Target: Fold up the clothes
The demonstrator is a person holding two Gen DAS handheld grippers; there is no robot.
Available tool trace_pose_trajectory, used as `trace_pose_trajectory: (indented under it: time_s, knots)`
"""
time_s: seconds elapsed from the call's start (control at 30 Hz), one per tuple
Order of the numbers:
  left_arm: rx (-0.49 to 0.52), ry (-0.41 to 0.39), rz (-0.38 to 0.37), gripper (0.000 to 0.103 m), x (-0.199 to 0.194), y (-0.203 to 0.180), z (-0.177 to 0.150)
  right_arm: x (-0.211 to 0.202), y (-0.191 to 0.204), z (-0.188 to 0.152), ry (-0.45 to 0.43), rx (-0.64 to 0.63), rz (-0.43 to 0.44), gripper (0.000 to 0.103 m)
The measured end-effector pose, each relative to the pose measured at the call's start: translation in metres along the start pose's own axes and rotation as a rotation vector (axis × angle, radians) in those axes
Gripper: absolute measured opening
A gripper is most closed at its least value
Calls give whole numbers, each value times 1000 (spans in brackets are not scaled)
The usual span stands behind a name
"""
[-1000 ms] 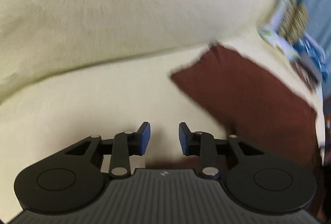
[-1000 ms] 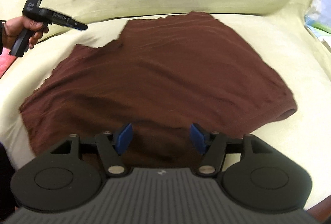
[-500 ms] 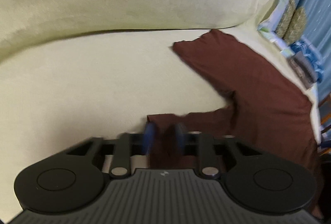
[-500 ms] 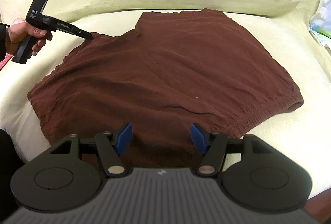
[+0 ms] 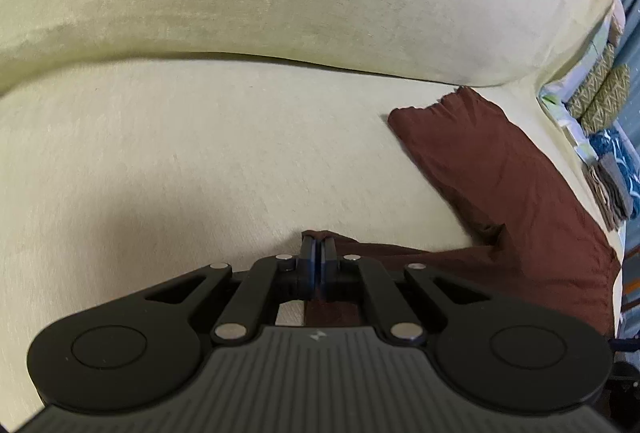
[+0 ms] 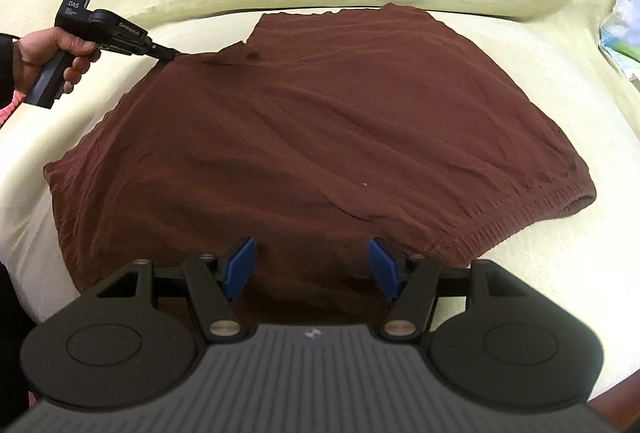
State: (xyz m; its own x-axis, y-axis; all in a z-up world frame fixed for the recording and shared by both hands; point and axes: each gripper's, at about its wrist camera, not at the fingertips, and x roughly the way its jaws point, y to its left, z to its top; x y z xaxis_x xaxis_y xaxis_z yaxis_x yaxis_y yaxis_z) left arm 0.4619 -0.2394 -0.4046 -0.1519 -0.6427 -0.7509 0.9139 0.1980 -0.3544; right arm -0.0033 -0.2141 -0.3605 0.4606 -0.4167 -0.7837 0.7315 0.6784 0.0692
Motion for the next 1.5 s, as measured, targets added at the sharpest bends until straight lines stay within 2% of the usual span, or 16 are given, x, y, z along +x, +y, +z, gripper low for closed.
trace_pose_trajectory:
  time_s: [0.13,0.2,0.3,0.37,0.5,0.67,0.73,0.87,1.03,1.07,1.1,1.13,1.23,1.33,1.43,1.5]
  knots:
    - [93,-38,17,26,-15,-10,1,-3,-3,1,-16,5,-2,60]
    - [196,-50,42,27,-21,-22,1,-4,-3,1,-22,7,1,60]
    - [299,-56,95,39,-28,-34,3,-5,-2,2,-31,5,8,61]
    - [298,-50,145,44,-30,-32,6,-5,-1,3,-36,7,10,61]
    - [261,-16,223,41,-33,-25,9,-7,-5,2,-42,9,11,63]
    - [320,-43,48,40,-41,-46,5,-3,-12,3,-53,23,1,63]
    - [375,-27,-104,40,-35,-72,1,0,-16,4,-62,30,-4,63]
    - [472,32,-185,40,1,-116,-1,6,-25,10,-77,56,-34,63]
    - [491,119,-207,37,41,-137,3,-6,-48,4,-107,168,-47,63]
    - [495,131,-197,30,45,-139,4,-9,-52,0,-108,186,-51,63]
    - [500,131,-161,4,48,-141,4,-13,-56,-3,-108,206,-53,63]
    - [500,127,-120,3,53,-141,5,-15,-60,-9,-103,230,-53,63]
    - [437,118,-101,3,64,-134,9,-19,-69,-21,-102,285,-45,63]
    - [448,127,-90,3,72,-134,6,-16,-83,-28,-127,402,-6,62]
    - [455,119,-80,3,72,-135,4,-8,-95,-33,-127,503,50,49]
    - [477,111,-66,5,71,-136,2,-2,-101,-37,-123,556,81,19]
